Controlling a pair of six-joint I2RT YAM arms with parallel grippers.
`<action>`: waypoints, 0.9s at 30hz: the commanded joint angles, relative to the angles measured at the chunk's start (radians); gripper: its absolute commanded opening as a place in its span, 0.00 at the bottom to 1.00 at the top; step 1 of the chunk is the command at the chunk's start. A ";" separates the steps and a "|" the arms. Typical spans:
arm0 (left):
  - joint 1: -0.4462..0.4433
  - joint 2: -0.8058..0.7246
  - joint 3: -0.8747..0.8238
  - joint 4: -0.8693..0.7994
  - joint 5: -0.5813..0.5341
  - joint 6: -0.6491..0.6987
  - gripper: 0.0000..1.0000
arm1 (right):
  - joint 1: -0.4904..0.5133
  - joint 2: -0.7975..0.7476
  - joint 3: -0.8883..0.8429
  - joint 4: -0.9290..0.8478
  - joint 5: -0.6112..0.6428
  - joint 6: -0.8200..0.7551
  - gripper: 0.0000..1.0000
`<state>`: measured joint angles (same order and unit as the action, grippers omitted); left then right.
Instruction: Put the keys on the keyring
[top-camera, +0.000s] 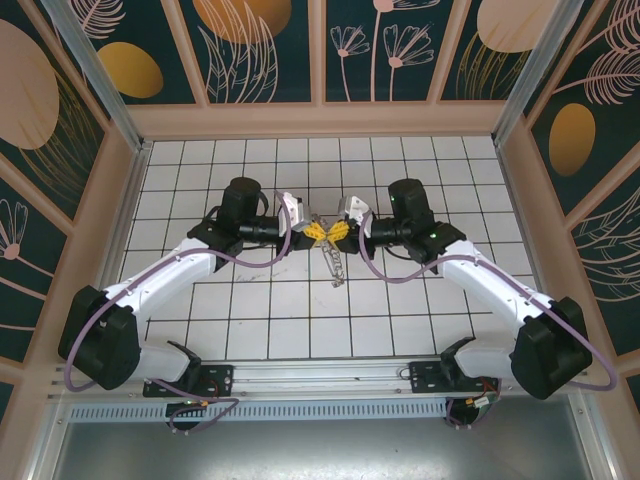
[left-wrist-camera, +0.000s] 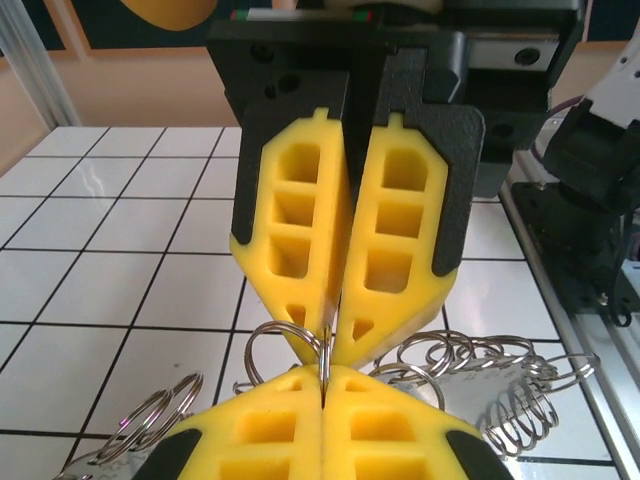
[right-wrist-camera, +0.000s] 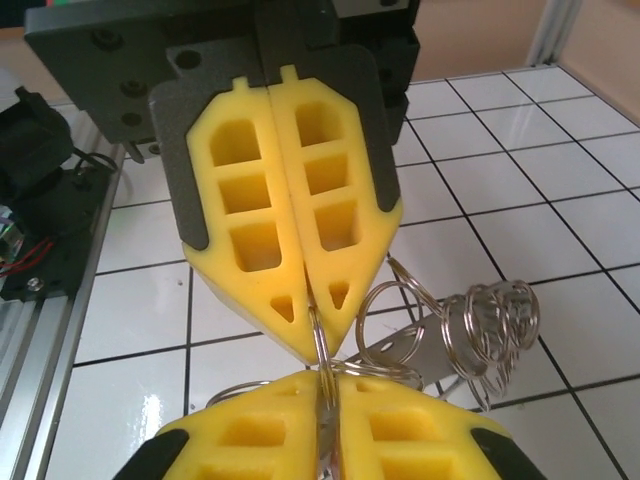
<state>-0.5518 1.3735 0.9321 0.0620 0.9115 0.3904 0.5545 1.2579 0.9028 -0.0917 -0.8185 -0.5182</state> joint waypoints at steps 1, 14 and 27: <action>-0.002 -0.031 -0.013 0.129 0.084 -0.053 0.00 | -0.002 -0.016 -0.024 0.103 -0.102 0.009 0.13; -0.001 -0.072 -0.088 0.341 0.106 -0.193 0.00 | -0.050 -0.021 -0.072 0.134 -0.091 0.014 0.11; 0.000 -0.073 -0.078 0.265 0.042 -0.138 0.00 | -0.048 -0.106 -0.099 0.160 -0.030 0.040 0.12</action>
<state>-0.5499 1.3277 0.8349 0.3363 0.9588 0.2123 0.5121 1.2003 0.8185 0.0597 -0.8829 -0.4660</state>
